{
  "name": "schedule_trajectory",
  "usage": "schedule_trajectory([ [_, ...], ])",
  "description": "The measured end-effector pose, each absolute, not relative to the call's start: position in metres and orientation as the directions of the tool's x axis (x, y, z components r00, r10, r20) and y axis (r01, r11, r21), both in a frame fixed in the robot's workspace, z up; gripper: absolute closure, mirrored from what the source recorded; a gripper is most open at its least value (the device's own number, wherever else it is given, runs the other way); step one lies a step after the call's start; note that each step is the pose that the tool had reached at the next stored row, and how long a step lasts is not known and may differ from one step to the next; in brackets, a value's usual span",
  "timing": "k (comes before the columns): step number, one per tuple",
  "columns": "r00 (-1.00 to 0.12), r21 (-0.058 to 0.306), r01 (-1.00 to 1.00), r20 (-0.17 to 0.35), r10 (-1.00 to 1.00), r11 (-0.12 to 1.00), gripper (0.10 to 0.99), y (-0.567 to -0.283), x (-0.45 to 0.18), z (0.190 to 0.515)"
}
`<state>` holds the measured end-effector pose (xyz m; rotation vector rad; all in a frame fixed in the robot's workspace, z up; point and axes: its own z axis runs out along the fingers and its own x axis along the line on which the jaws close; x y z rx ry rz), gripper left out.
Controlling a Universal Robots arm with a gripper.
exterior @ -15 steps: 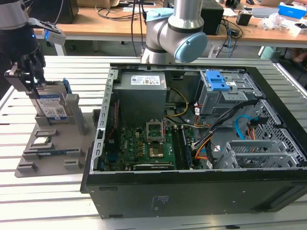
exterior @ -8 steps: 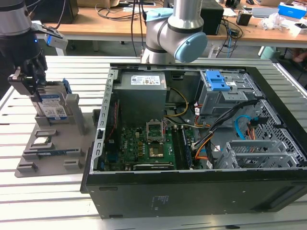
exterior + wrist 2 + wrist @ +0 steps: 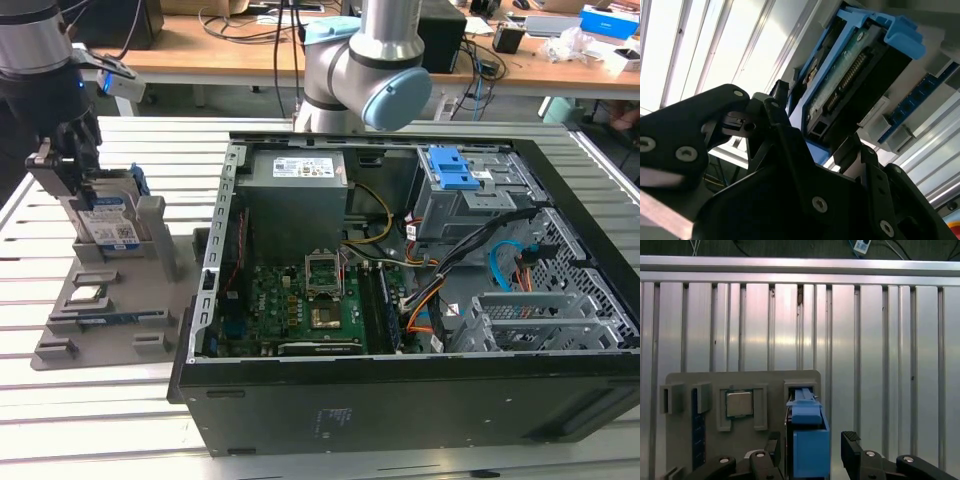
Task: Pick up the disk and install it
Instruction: 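Pick up the disk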
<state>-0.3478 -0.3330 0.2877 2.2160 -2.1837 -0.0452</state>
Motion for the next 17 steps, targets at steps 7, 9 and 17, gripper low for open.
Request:
schedule_trajectory([
  [7,0.016,0.042,-0.999,0.001,-1.000,-0.016,0.502,-0.3326,-0.3477,0.2876],
  [9,0.016,0.042,-0.999,0.001,-1.000,-0.015,0.631,-0.3326,-0.3477,0.2877],
  [17,0.016,0.042,-0.999,0.001,-1.000,-0.016,0.722,-0.3326,-0.3476,0.2877],
])
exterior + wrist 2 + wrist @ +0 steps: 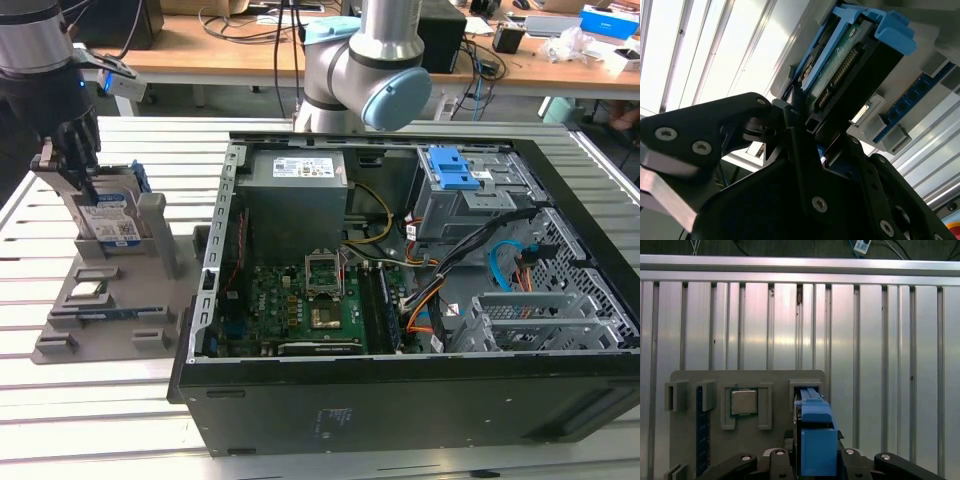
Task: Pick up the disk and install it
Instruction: 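Pick up the disk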
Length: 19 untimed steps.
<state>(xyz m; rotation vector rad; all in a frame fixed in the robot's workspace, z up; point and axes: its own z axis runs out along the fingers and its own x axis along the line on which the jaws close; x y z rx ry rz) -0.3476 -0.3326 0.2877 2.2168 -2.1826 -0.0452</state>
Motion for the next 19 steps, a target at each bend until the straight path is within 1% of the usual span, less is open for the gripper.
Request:
schedule_trajectory([
  [12,0.016,0.042,-0.999,0.001,-1.000,-0.016,0.722,-0.333,-0.347,0.289],
  [19,0.016,0.042,-0.999,0.001,-1.000,-0.016,0.722,-0.332,-0.347,0.300],
])
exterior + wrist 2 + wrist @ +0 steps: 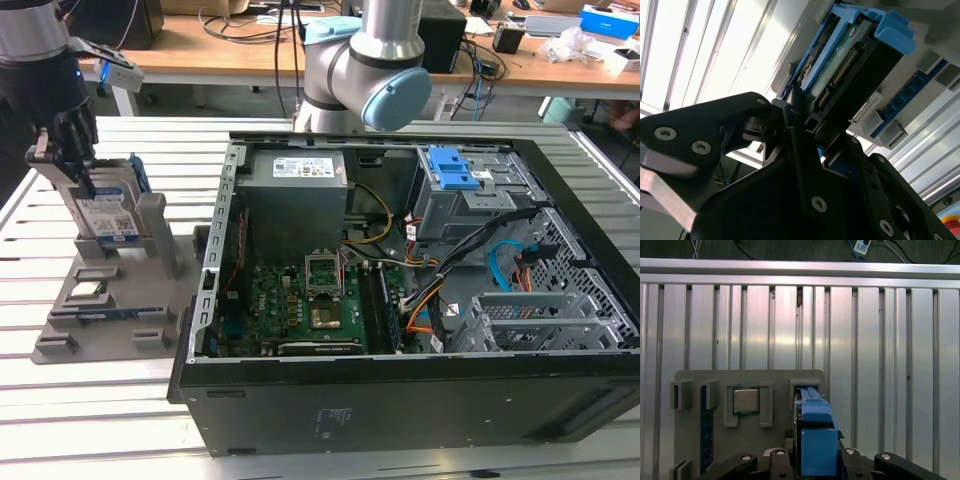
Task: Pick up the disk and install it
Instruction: 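Pick up the disk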
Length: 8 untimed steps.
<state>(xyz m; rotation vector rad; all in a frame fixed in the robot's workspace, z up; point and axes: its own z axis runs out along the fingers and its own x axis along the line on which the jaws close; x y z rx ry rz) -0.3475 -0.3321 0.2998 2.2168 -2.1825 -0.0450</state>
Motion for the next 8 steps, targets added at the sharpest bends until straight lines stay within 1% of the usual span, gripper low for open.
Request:
schedule_trajectory([
  [8,0.016,0.042,-0.999,0.001,-1.000,-0.016,0.722,-0.331,-0.347,0.317],
])
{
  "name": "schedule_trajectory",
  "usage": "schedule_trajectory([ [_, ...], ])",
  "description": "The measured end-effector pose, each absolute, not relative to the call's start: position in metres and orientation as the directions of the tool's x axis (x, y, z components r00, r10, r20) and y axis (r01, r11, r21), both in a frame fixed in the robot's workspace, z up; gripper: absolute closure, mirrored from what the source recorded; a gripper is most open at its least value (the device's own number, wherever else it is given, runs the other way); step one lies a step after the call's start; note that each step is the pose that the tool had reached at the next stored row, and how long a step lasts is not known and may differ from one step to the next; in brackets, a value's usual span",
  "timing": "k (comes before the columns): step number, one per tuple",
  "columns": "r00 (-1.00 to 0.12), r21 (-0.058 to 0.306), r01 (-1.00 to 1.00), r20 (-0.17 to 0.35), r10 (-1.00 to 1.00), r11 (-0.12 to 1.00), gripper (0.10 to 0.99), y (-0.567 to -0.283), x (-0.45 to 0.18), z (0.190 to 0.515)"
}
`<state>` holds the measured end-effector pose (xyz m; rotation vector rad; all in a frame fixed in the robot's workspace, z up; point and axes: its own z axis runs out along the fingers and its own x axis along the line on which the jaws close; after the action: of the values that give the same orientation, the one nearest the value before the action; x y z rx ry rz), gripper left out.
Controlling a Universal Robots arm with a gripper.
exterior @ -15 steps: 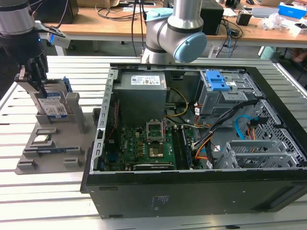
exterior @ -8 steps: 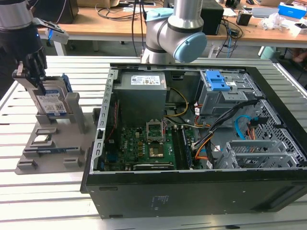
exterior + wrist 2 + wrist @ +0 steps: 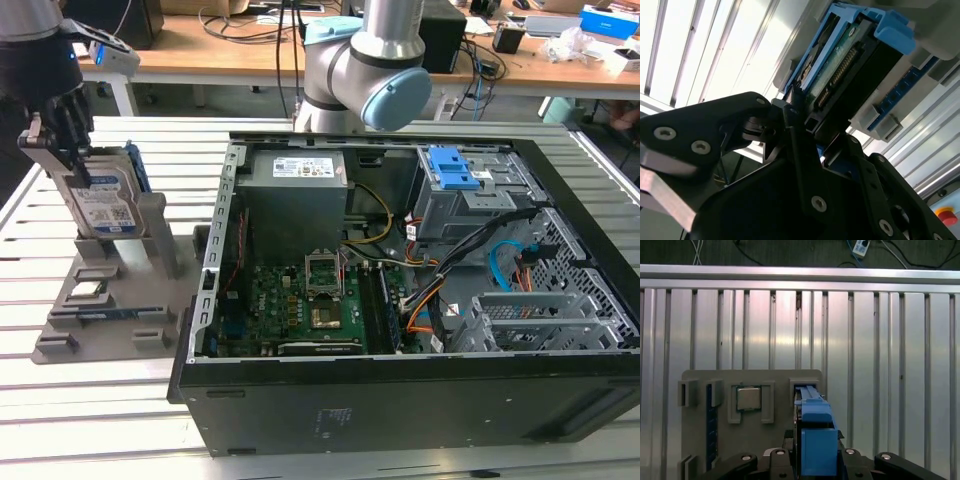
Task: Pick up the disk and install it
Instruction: 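Pick up the disk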
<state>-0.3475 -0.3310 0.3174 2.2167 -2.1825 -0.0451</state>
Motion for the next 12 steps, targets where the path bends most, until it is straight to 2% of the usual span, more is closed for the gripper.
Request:
schedule_trajectory([
  [12,0.016,0.042,-0.999,0.001,-1.000,-0.016,0.722,-0.330,-0.347,0.334],
])
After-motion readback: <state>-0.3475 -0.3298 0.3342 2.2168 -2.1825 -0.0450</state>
